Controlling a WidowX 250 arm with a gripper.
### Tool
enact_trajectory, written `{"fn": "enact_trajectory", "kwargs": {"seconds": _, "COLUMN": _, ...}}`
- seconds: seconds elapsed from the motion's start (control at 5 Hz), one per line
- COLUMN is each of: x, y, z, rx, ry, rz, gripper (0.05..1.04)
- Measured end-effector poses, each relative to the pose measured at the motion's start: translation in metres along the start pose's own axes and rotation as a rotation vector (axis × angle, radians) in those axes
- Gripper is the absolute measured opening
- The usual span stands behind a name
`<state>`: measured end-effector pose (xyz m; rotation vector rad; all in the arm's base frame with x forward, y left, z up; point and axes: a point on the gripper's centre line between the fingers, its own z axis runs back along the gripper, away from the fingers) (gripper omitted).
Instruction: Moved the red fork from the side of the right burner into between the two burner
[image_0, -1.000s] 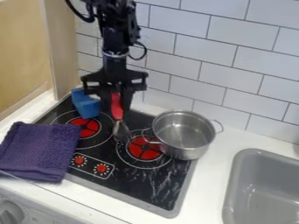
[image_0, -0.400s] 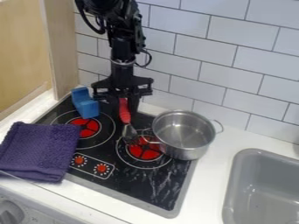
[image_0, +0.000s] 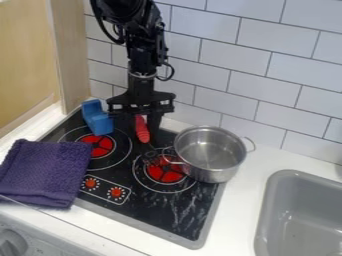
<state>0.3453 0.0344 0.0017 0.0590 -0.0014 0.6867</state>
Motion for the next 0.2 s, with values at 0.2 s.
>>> {"fn": "enact_trajectory", "kwargs": {"seconds": 0.2, "x": -0.0020, "y": -0.0017, "z": 0.0002, "rx": 0.006, "ry": 0.001, "rz": 0.008, "gripper": 0.993}}
